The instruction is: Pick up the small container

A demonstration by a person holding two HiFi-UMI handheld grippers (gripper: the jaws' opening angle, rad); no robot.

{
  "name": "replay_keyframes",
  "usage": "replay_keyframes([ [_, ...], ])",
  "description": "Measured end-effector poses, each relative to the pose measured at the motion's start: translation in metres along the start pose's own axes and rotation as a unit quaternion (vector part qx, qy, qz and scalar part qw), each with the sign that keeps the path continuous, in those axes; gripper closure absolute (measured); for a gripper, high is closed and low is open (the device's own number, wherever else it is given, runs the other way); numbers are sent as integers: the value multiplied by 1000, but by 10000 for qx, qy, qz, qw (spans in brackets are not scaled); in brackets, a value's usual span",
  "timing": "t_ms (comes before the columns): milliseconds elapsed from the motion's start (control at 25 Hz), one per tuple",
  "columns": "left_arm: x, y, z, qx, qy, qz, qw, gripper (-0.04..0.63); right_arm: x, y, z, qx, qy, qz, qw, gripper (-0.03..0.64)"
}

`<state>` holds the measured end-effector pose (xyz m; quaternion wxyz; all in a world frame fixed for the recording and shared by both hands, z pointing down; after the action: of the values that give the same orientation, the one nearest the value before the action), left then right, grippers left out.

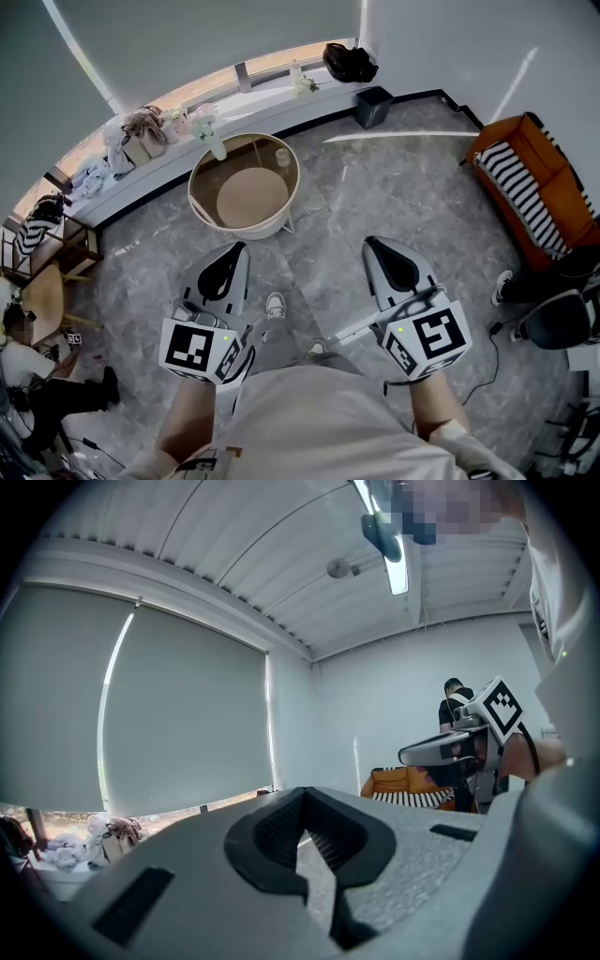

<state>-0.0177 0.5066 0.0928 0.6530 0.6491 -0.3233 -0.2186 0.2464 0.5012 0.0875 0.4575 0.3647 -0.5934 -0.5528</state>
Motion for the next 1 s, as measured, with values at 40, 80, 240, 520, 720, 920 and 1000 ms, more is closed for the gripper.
replay_keyframes([
  [40, 1, 1, 1, 8, -15, -21, 10000, 588, 2, 1, 0, -11, -18, -15, 10000, 611],
  [80, 2, 1, 3, 22, -21, -42, 10000, 588, 4, 2, -1, -15, -29, -37, 10000, 611],
  [240, 4, 6, 10, 65, -14, -87, 9999, 588, 17, 4, 5, 44, -38, -127, 9999, 611],
  [520, 18, 11, 39, 103, -31, -131, 9999, 588, 53, 1, 12, -33, -119, -218, 9997, 611],
  [720, 29, 13, 71, 148, -26, -114, 9998, 588, 88, 3, 14, -23, -93, -169, 9998, 611],
  [920, 48, 17, 113, 82, -24, -71, 9999, 588, 134, 4, 12, -41, -75, -28, 10000, 611],
  [1000, 61, 20, 132, 38, 29, -34, 10000, 588, 156, 4, 9, -48, -81, 29, 10000, 611],
])
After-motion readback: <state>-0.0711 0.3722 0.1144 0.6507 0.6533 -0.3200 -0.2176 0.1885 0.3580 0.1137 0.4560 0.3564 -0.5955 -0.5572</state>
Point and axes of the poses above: the fingertips, and each gripper's own axes: x forward along the fingers, z to its left, y out of its underside, the point moved 9 cm from there along -x, backward along the fingers, and after that the axes turned 15 degrees about y, right-handed, at the moved point
